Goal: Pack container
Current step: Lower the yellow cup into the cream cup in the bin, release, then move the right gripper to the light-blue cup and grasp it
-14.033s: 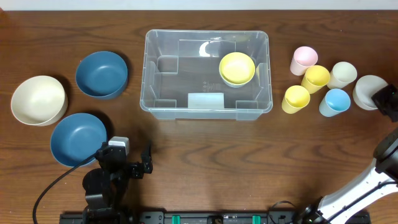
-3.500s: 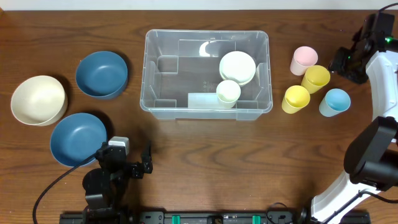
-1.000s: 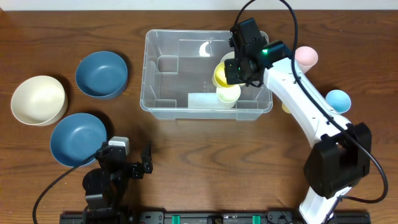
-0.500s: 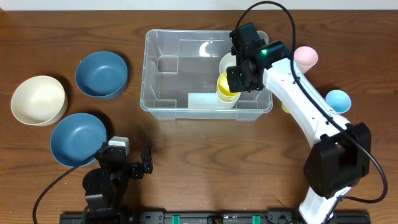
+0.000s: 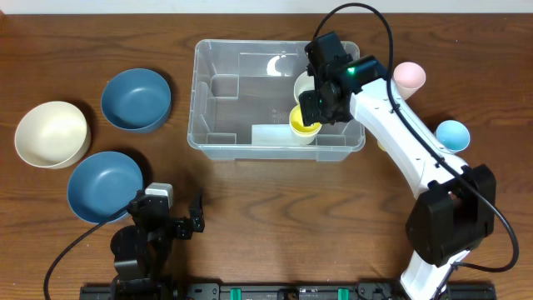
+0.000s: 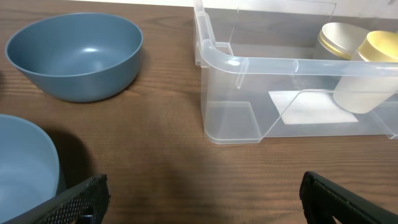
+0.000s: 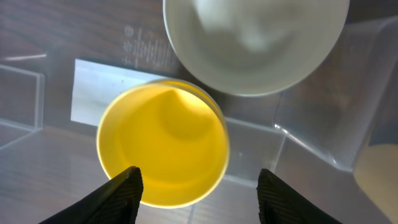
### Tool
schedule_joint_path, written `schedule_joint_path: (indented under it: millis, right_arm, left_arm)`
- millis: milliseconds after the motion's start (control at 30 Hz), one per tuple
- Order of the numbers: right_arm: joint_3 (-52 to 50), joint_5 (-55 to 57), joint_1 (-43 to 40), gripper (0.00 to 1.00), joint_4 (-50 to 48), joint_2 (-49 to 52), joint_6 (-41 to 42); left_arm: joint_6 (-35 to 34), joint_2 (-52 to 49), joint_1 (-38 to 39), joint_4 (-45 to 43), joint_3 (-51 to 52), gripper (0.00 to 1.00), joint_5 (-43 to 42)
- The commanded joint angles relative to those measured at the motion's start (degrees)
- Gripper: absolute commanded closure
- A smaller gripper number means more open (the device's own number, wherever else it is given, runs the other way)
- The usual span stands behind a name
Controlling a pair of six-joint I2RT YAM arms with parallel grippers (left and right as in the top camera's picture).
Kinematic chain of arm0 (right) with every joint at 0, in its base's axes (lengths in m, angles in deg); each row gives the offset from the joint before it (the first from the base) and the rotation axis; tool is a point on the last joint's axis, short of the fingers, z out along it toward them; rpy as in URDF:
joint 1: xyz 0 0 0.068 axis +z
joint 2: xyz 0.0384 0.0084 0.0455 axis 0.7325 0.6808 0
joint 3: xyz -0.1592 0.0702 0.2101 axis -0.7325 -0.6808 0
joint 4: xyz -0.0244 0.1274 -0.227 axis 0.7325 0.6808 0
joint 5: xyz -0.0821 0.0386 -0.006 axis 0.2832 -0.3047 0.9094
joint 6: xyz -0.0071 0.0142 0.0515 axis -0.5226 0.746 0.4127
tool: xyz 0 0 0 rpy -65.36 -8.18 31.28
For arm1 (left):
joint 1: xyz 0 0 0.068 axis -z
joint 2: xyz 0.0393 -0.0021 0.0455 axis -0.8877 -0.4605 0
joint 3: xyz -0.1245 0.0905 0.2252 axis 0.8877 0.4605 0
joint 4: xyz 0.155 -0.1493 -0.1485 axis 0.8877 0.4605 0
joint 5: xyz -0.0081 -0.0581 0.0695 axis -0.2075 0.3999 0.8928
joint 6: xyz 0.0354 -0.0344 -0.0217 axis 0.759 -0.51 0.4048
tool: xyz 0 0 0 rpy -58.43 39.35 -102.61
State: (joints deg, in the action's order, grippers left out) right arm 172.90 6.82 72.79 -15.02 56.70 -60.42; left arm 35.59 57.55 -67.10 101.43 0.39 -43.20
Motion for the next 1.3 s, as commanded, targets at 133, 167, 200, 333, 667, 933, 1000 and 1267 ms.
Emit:
schedule_joint_path:
  millis: [133,167,200,333,667,933,1000,1267]
  right_arm:
    - [5.0,0.5,-0.2,0.41,0.3,-2.4,-1.7]
    - [6.3,0.6,-0.6,0.4,0.9,-2.9,-1.3]
    - [7.7,0.6,-1.4,0.4,1.6,-3.5,-0.7]
    - [11.7,0.6,-6.8,0.36,4.1,-5.4,-0.1]
    - [10.6,0.6,-27.4,0.41,15.8,-5.2,0.0]
    - [10.1,5.2,-37.6,0.39,25.2,-5.7,1.1]
    - [9.2,5.4,-39.9,0.38,25.6,-5.7,1.1]
    - [-2.3,5.3,-47.3,0.39,16.8,-5.7,1.1]
  left_arm:
    - [1.0,0.0,-0.3,0.1,1.1,0.02,0.3]
    - [1.0,0.0,-0.3,0.1,1.1,0.02,0.3]
    - [1.0,0.0,-0.3,0.1,1.1,0.02,0.3]
    - [1.0,0.0,-0.3,0.1,1.1,0.02,0.3]
    - [1.0,0.0,-0.3,0.1,1.1,0.02,0.3]
    - [1.0,0.0,-0.3,0.1,1.1,0.02,0.3]
    - [1.0,0.0,-0.3,0.1,1.1,0.02,0.3]
    - [1.0,0.0,-0.3,0.1,1.1,0.02,0.3]
